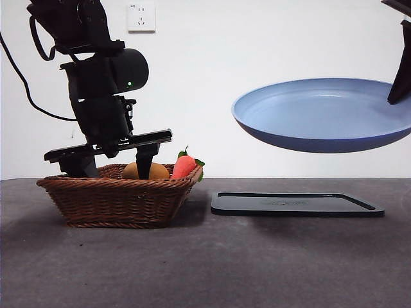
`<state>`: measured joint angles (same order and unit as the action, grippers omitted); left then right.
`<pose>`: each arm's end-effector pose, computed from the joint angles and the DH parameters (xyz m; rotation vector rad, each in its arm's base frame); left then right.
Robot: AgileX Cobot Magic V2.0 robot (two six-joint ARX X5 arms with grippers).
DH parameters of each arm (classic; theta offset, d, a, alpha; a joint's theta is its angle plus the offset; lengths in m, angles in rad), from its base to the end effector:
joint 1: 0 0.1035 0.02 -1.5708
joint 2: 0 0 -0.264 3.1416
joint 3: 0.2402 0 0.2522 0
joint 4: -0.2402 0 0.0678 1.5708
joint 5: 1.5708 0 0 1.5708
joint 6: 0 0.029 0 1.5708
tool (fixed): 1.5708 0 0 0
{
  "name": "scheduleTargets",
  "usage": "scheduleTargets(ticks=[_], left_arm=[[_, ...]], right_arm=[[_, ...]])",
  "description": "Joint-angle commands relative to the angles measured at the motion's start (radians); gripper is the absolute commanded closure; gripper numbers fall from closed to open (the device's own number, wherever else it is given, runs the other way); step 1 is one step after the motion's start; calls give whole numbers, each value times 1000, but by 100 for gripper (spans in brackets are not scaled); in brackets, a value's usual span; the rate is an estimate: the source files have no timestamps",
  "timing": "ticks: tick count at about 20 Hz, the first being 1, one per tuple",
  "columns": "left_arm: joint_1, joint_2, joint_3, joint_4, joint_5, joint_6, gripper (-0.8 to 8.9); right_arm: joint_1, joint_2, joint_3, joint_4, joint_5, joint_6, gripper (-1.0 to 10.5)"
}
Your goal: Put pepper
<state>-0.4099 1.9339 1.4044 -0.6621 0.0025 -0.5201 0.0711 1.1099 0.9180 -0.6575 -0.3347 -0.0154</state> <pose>0.3589 -0.1560 0.1884 -0.2106 1.2272 -0.0480 0.2161 0.0249 0.2807 0.0981 0.8445 0.3874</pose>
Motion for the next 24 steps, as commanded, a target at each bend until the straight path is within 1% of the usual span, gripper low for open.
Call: scheduleTargets(ticks=[1, 3, 5, 10, 15, 17, 19, 21, 22, 24], left_arm=[[-7, 28, 19, 5, -2, -12, 603], [-8, 28, 19, 3, 5, -12, 701], [-8, 27, 19, 2, 6, -12, 740], [-8, 3, 21, 1, 31, -12, 741], [-8, -96, 23, 5, 33, -11, 741], [-11, -153, 23, 10, 66, -3, 741], [-23, -212, 23, 26, 129, 0, 741], [-43, -270, 23, 38, 197, 31, 741], [-66, -294, 23, 44, 219, 35, 741], [-129, -317, 23, 53, 228, 64, 741]], right_arm=[[1, 6, 21, 18, -7, -1, 944], [1, 6, 21, 21, -7, -1, 944], [1, 6, 21, 21, -7, -1, 944], [1, 6, 21, 21, -7, -1, 944], [1, 6, 21, 21, -7, -1, 944], [1, 9, 21, 21, -7, 0, 944], [2, 11, 21, 21, -7, 21, 944], [5, 25, 21, 21, -7, 39, 944], [7, 40, 21, 22, -8, 66, 944], [20, 82, 21, 22, -9, 103, 944]])
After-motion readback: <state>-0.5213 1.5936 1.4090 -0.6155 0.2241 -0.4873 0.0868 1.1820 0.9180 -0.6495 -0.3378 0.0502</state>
